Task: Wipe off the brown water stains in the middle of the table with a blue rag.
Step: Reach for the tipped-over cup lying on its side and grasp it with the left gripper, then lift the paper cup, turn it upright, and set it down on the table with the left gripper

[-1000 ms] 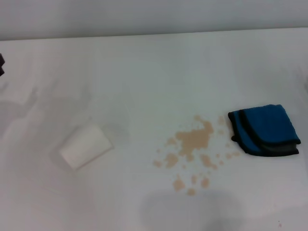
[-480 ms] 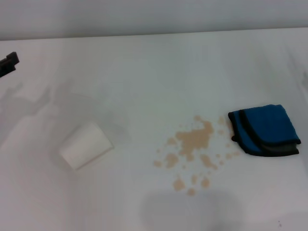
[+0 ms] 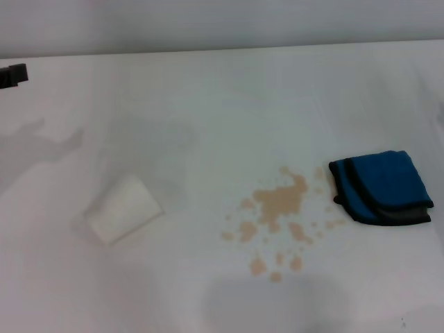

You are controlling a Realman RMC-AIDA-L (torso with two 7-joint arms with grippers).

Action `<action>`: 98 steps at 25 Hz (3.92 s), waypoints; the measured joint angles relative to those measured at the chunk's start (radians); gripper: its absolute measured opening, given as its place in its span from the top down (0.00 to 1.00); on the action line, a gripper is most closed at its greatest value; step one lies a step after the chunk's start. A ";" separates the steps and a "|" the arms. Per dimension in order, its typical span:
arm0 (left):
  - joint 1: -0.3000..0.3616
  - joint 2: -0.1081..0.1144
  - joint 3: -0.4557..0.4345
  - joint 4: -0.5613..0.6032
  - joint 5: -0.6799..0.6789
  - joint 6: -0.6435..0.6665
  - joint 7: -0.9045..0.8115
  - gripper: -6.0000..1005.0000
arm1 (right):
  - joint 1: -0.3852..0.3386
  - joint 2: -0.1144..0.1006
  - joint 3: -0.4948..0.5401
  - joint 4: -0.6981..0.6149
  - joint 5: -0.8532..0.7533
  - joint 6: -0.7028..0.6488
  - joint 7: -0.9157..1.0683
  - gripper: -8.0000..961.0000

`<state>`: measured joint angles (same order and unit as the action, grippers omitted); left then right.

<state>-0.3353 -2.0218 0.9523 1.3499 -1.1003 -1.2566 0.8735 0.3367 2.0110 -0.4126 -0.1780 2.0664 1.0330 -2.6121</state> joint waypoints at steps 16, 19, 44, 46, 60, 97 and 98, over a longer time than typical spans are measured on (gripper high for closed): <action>-0.315 0.082 -0.023 -0.071 0.374 -0.446 -0.091 0.13 | 0.004 0.000 0.018 0.009 0.002 0.048 0.001 0.09; -0.361 0.097 -0.022 -0.102 0.377 -0.532 -0.045 0.13 | 0.003 0.000 0.018 0.009 0.001 0.052 0.006 0.09; -0.446 -0.044 0.159 -0.371 0.577 -0.352 -0.017 0.13 | 0.010 0.002 0.023 0.022 0.001 0.063 0.029 0.09; -0.451 -0.044 0.159 -0.382 0.581 -0.339 -0.018 0.13 | 0.008 0.002 0.023 0.022 0.001 0.063 0.030 0.09; -0.454 -0.055 0.316 -0.444 0.571 -0.228 -0.065 0.13 | 0.008 0.002 0.023 0.022 0.001 0.060 0.040 0.09; -0.379 -0.057 0.370 -0.404 0.553 -0.050 -0.073 0.30 | 0.009 0.000 0.023 0.017 0.001 0.048 0.040 0.09; -0.372 -0.057 0.372 -0.391 0.547 -0.046 -0.072 0.30 | 0.009 0.000 0.023 0.016 0.001 0.048 0.040 0.09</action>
<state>-0.7069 -2.0792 1.3243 0.9592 -0.5537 -1.3030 0.8015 0.3452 2.0110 -0.3896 -0.1619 2.0677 1.0812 -2.5724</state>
